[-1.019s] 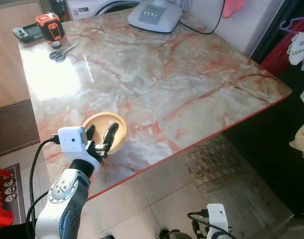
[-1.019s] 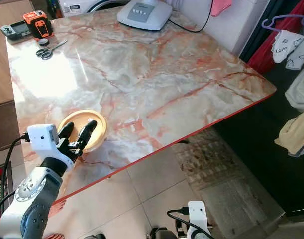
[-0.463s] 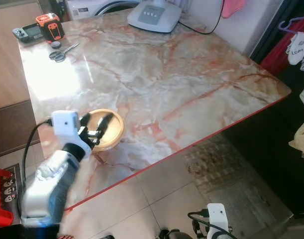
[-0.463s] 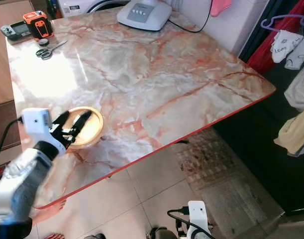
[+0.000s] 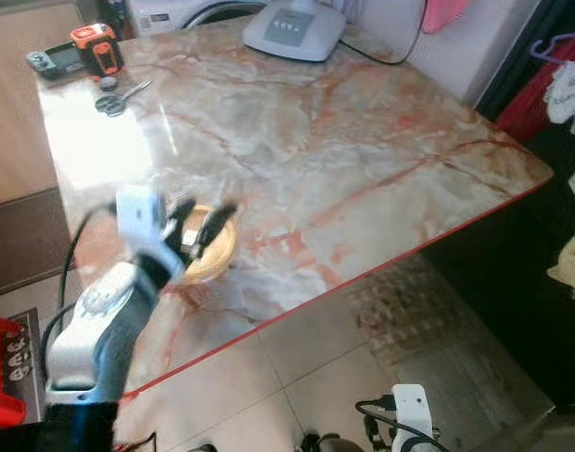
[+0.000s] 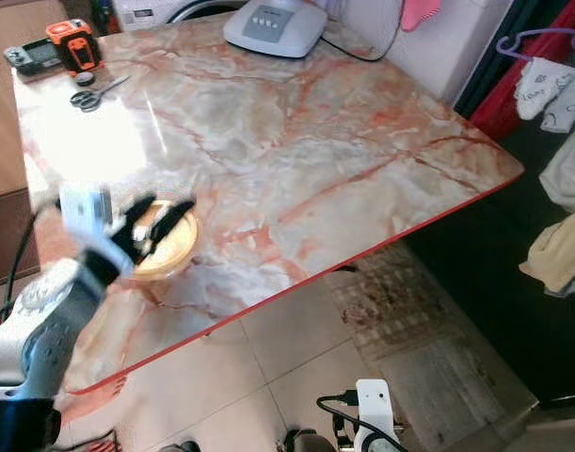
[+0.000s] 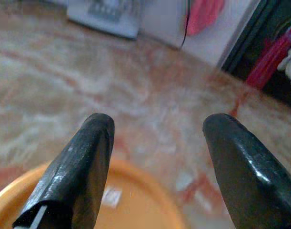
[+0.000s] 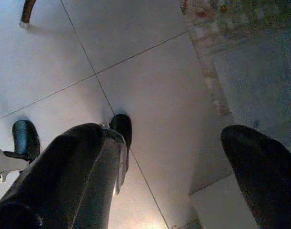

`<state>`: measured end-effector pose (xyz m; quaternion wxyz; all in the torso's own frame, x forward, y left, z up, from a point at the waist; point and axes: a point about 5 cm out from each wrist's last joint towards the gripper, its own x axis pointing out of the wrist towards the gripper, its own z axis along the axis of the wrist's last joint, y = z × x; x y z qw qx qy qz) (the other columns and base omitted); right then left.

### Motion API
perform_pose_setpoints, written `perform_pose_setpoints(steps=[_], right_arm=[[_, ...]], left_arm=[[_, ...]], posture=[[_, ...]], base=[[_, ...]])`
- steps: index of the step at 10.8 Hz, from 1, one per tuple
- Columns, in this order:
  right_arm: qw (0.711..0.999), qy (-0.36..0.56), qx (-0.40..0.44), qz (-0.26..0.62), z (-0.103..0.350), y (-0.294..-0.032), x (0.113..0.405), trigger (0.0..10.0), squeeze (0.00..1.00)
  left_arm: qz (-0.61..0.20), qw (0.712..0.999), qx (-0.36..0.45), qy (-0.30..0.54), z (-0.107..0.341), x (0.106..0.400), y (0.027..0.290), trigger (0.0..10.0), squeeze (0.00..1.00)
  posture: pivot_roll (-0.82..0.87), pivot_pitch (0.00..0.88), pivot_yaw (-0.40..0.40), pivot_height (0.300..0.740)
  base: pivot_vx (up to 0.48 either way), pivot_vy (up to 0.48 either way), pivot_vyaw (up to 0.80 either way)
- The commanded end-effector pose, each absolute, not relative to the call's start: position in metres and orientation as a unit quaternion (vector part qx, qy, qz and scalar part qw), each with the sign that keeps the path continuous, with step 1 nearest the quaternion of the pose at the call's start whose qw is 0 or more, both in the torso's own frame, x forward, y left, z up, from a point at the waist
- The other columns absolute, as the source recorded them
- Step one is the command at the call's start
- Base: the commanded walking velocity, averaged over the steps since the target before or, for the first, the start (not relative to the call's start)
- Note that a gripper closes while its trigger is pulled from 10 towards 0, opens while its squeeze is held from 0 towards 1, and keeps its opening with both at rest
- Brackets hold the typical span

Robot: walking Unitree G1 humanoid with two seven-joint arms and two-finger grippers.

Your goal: Restocking fridge

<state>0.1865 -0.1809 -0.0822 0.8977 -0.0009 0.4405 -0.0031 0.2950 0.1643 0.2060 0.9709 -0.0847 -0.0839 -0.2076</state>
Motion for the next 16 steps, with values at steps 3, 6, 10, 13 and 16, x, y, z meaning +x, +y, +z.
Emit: perform_pose_setpoints(steps=[3, 6, 10, 13, 16], right_arm=[[0.891, 0.454, -0.002, -0.009, -0.086, -0.184, 0.178, 10.0, 0.00], [0.891, 0.455, 0.000, -0.009, -0.086, -0.183, 0.178, 10.0, 0.00], [0.889, 0.457, -0.003, -0.008, -0.087, -0.183, 0.177, 10.0, 0.00], [0.888, 0.460, -0.007, -0.001, -0.087, -0.183, 0.176, 10.0, 0.00], [0.886, 0.464, -0.011, 0.009, -0.088, -0.182, 0.176, 10.0, 0.00]], left_arm=[[-0.248, 0.964, -0.076, -0.055, 0.196, 0.285, 0.150, 10.0, 0.00], [-0.196, 0.980, -0.023, -0.036, 0.198, 0.294, 0.159, 10.0, 0.00], [-0.126, 0.992, -0.023, -0.016, 0.217, 0.300, 0.154, 10.0, 0.00], [-0.070, 0.996, -0.039, 0.040, 0.233, 0.303, 0.152, 10.0, 0.00], [-0.095, 0.988, -0.018, 0.117, 0.235, 0.299, 0.146, 10.0, 0.00]], posture=[[-0.10, 0.198, -0.083, 0.740], [-0.10, 0.197, -0.076, 0.740], [-0.10, 0.182, -0.073, 0.740], [-0.08, 0.177, -0.070, 0.740], [-0.07, 0.177, -0.064, 0.740]], base=[[0.000, 0.000, 0.00], [0.000, 0.000, 0.00], [0.000, 0.000, 0.00], [0.000, 0.000, 0.00], [0.000, 0.000, 0.00]])
